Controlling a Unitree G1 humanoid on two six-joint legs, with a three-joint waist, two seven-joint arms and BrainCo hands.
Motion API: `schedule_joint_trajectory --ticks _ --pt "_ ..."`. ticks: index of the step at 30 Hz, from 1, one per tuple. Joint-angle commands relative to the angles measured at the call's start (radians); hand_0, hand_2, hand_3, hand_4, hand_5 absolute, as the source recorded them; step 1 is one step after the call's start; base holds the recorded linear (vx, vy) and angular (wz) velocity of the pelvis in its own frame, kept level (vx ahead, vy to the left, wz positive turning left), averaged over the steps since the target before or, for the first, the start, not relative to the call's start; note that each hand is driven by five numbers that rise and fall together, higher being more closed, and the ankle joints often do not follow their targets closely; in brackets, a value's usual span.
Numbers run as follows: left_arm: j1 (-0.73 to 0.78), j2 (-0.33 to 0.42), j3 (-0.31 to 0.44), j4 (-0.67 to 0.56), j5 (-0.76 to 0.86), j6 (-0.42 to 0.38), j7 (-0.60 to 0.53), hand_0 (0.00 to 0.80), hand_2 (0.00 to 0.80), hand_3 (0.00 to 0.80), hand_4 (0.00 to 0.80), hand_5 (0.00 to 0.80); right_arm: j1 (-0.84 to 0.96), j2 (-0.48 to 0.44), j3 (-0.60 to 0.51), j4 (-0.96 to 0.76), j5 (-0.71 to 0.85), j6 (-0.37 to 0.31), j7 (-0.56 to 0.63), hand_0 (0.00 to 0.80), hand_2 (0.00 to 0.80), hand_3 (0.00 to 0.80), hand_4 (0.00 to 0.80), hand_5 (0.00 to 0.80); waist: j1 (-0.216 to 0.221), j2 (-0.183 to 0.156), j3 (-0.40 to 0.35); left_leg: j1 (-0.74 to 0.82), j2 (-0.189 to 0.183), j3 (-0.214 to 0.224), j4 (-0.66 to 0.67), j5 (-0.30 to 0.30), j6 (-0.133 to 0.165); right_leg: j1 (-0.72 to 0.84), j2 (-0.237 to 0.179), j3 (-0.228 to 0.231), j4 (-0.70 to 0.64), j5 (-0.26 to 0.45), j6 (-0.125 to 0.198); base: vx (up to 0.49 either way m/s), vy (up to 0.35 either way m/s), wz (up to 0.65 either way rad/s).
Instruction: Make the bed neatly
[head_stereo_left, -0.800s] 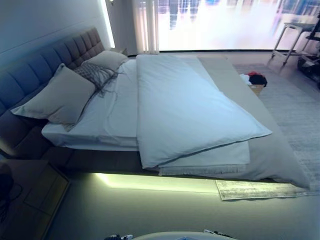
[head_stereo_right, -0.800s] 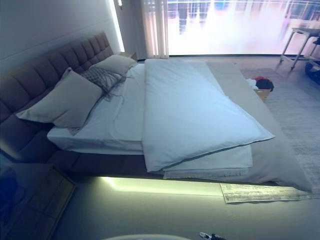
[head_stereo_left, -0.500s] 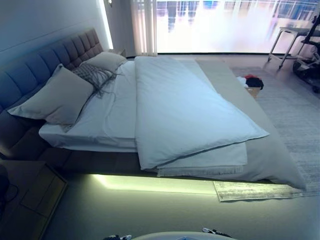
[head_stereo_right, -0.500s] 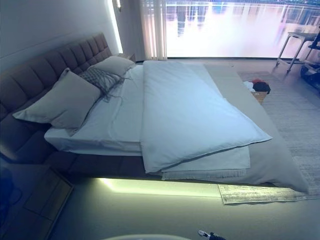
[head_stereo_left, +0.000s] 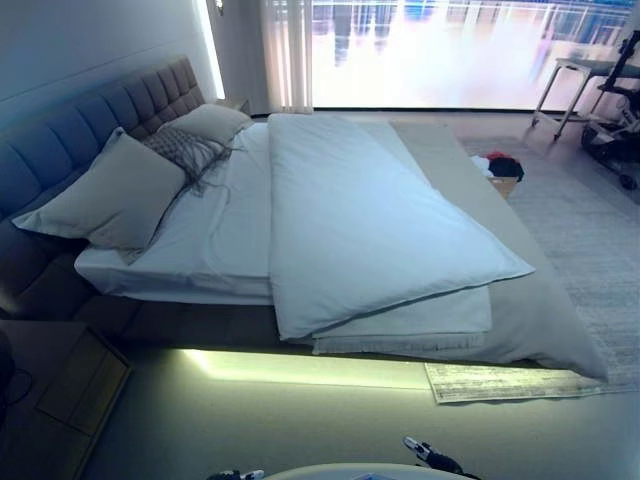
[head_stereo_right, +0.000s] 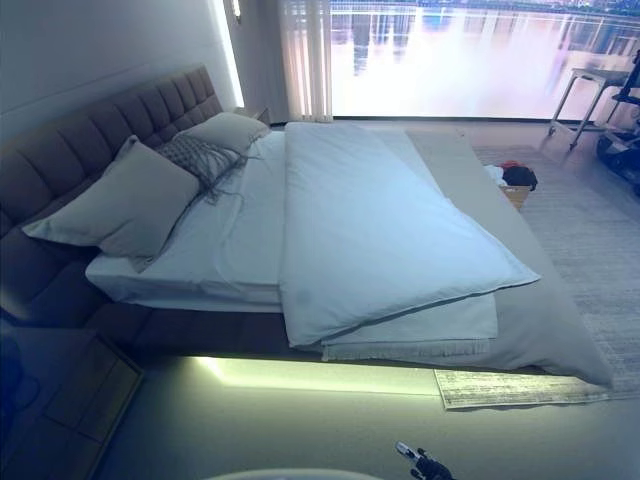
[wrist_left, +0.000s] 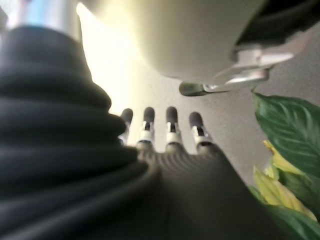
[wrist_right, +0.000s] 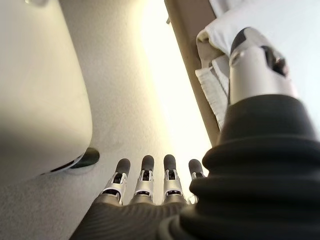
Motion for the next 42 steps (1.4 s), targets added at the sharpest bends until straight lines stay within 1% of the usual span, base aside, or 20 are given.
schedule_joint_trajectory --ticks 1,6,7,10,12,13,14,15,16,17,20,22,23,25,27,29,31,35,38,42 --pt "-0.098 -0.063 -0.008 0.080 0.006 -0.008 -0.002 0.000 0.000 0.000 0.000 0.000 -0.093 0.030 -0.026 0.037 -0.027 -0.032 -0.071 0.000 0.000 0.000 0.000 0.000 -0.008 -0.022 0.043 0.014 -0.064 0.061 0.006 -0.085 0.064 -0.004 -0.028 -0.023 0.009 -0.006 0.069 0.026 -0.058 0.00" --pt "-0.093 -0.058 -0.013 0.077 0.024 0.000 0.003 0.000 0.000 0.000 0.000 0.000 -0.091 0.035 -0.007 0.035 -0.131 -0.046 -0.178 0.000 0.000 0.000 0.000 0.000 -0.006 -0.023 0.053 -0.006 -0.063 0.052 0.006 -0.076 0.060 -0.019 -0.021 -0.022 0.003 0.003 0.070 0.006 -0.079 0.00" --pt "-0.092 -0.056 -0.017 0.076 0.044 0.007 0.002 0.000 0.000 0.000 0.000 0.000 -0.090 0.039 0.002 0.033 -0.104 -0.052 -0.193 0.000 0.000 0.000 0.000 0.000 -0.005 -0.025 0.057 -0.013 -0.060 0.054 0.006 -0.073 0.059 -0.025 -0.019 -0.025 0.003 0.005 0.070 -0.012 -0.145 0.00" --pt "-0.084 -0.052 -0.023 0.081 0.069 -0.003 0.021 0.000 0.000 0.000 0.000 0.000 -0.087 0.046 0.003 0.029 -0.080 -0.065 -0.186 0.000 0.000 0.000 0.000 0.000 -0.009 -0.026 0.064 -0.020 -0.055 0.063 0.006 -0.065 0.057 -0.036 -0.013 -0.027 0.009 0.005 0.067 -0.026 -0.138 0.00" --pt "-0.086 -0.046 -0.008 0.079 0.027 -0.029 0.052 0.000 0.000 0.000 0.000 0.000 -0.090 0.049 0.013 0.021 -0.067 -0.071 -0.154 0.000 0.000 0.000 0.000 0.000 -0.012 -0.027 0.076 -0.026 -0.043 0.081 0.033 -0.059 0.053 -0.053 -0.011 -0.027 0.042 -0.011 0.057 -0.088 -0.141 -0.04" --pt "-0.091 -0.044 0.001 0.075 0.001 -0.041 0.060 0.000 0.000 0.000 0.000 0.000 -0.092 0.047 0.018 0.015 -0.072 -0.069 -0.144 0.000 0.000 0.000 0.000 0.000 -0.012 -0.031 0.085 -0.052 -0.039 0.090 0.095 -0.067 0.049 -0.061 -0.014 -0.028 0.062 -0.019 0.048 -0.173 -0.162 -0.07" --pt "-0.103 -0.043 0.016 0.061 -0.045 -0.079 0.072 0.000 0.000 0.000 0.000 0.000 -0.092 0.039 0.026 -0.003 -0.097 -0.066 -0.142 0.000 0.000 0.000 0.000 0.000 -0.008 -0.047 0.110 -0.147 -0.036 0.103 0.268 -0.059 0.038 -0.070 -0.024 -0.032 0.093 -0.029 0.029 -0.224 -0.186 -0.06" --pt "-0.115 -0.046 0.026 0.047 -0.078 -0.104 0.070 0.000 0.000 0.000 0.000 0.000 -0.090 0.028 0.036 -0.021 -0.133 -0.060 -0.146 0.000 0.000 0.000 0.000 0.000 -0.002 -0.049 0.136 -0.255 -0.023 0.095 0.417 -0.012 0.018 -0.073 -0.021 -0.036 0.115 -0.040 0.008 -0.239 -0.183 -0.04" --pt "-0.127 -0.049 0.031 0.036 -0.102 -0.120 0.071 0.000 0.000 0.000 0.000 0.000 -0.090 0.013 0.047 -0.035 -0.146 -0.048 -0.145 0.000 0.000 0.000 0.000 0.000 0.005 -0.043 0.160 -0.335 -0.015 0.072 0.501 0.058 -0.008 -0.073 -0.014 -0.035 0.132 -0.050 -0.008 -0.183 -0.094 -0.05" --pt "-0.136 -0.051 0.033 0.025 -0.116 -0.137 0.080 0.000 0.000 0.000 0.000 0.000 -0.090 -0.002 0.052 -0.039 -0.152 -0.033 -0.139 0.000 0.000 0.000 0.000 0.000 0.009 -0.034 0.176 -0.376 -0.005 0.058 0.517 0.110 -0.029 -0.071 -0.009 -0.033 0.144 -0.059 -0.017 -0.093 0.009 -0.07" --pt "-0.141 -0.048 0.045 0.014 -0.132 -0.141 0.076 0.000 0.000 0.000 0.000 0.000 -0.084 -0.033 0.034 -0.024 -0.160 -0.032 -0.162 0.000 0.000 0.000 0.000 0.000 0.010 -0.006 0.194 -0.366 0.036 0.076 0.408 0.165 -0.056 -0.034 -0.006 -0.034 0.139 -0.077 -0.014 0.065 0.103 -0.03" --pt "-0.131 -0.048 0.049 0.013 -0.143 -0.148 0.075 0.000 0.000 0.000 0.000 0.000 -0.078 -0.047 0.014 -0.010 -0.159 -0.039 -0.165 0.000 0.000 0.000 0.000 0.000 0.008 0.018 0.183 -0.323 0.088 0.099 0.241 0.214 -0.064 0.001 -0.002 -0.039 0.114 -0.084 -0.002 0.175 0.155 0.02" --pt "-0.129 -0.048 0.049 0.013 -0.143 -0.155 0.082 0.000 0.000 0.000 0.000 0.000 -0.076 -0.050 0.009 -0.009 -0.151 -0.040 -0.162 0.000 0.000 0.000 0.000 0.000 0.008 0.021 0.181 -0.311 0.098 0.102 0.201 0.228 -0.067 0.014 -0.002 -0.039 0.106 -0.086 0.000 0.239 0.194 0.03" --pt "-0.121 -0.050 0.050 0.016 -0.128 -0.166 0.111 0.000 0.000 0.000 0.000 0.000 -0.064 -0.059 -0.012 0.001 -0.122 -0.052 -0.150 0.000 0.000 0.000 0.000 0.000 0.018 0.031 0.166 -0.306 0.143 0.072 0.044 0.283 -0.087 0.065 -0.002 -0.016 0.077 -0.103 0.011 0.267 0.194 0.07" --pt "-0.109 -0.055 0.052 0.019 -0.125 -0.172 0.134 0.000 0.000 0.000 0.000 0.000 -0.058 -0.068 -0.029 0.010 -0.118 -0.058 -0.143 0.000 0.000 0.000 0.000 0.000 0.020 0.033 0.158 -0.325 0.176 0.045 0.006 0.285 -0.096 0.089 -0.013 0.004 0.067 -0.126 0.019 0.230 0.205 0.18" --pt "-0.100 -0.060 0.059 0.020 -0.141 -0.174 0.147 0.000 0.000 0.000 0.000 0.000 -0.052 -0.071 -0.039 0.020 -0.135 -0.058 -0.148 0.000 0.000 0.000 0.000 0.000 0.013 0.042 0.152 -0.329 0.199 0.069 0.006 0.280 -0.103 0.113 -0.025 0.013 0.072 -0.160 0.028 0.229 0.268 0.04" --pt "-0.090 -0.063 0.072 0.025 -0.143 -0.179 0.152 0.000 0.000 0.000 0.000 0.000 -0.047 -0.066 -0.051 0.042 -0.137 -0.062 -0.149 0.000 0.000 0.000 0.000 0.000 0.010 0.047 0.135 -0.338 0.213 0.106 0.006 0.244 -0.104 0.144 -0.046 0.013 0.075 -0.181 0.043 0.310 0.315 -0.10" --pt "-0.063 -0.059 0.097 0.039 -0.164 -0.206 0.156 0.000 0.000 0.000 0.000 0.000 -0.043 -0.049 -0.077 0.069 -0.131 -0.055 -0.144 0.000 0.000 0.000 0.000 0.000 0.035 0.033 0.099 -0.305 0.193 0.100 0.007 0.217 -0.097 0.207 -0.094 0.021 0.071 -0.196 0.084 0.419 0.306 -0.03" --pt "-0.062 -0.044 0.092 0.036 -0.121 -0.204 0.152 0.000 0.000 0.000 0.000 0.000 -0.054 -0.034 -0.068 0.051 -0.156 -0.058 -0.112 0.000 0.000 0.000 0.000 0.000 0.067 0.014 0.085 -0.323 0.177 0.075 0.074 0.193 -0.086 0.227 -0.143 0.011 0.079 -0.192 0.117 0.382 0.288 -0.45" --pt "-0.086 -0.035 0.072 0.034 -0.061 -0.179 0.149 0.000 0.000 0.000 0.000 0.000 -0.082 -0.019 -0.056 -0.011 -0.076 -0.053 -0.114 0.000 0.000 0.000 0.000 0.000 0.078 -0.009 0.080 -0.363 0.166 0.100 0.196 0.134 -0.066 0.216 -0.226 -0.030 0.117 -0.149 0.156 0.286 0.286 0.16"
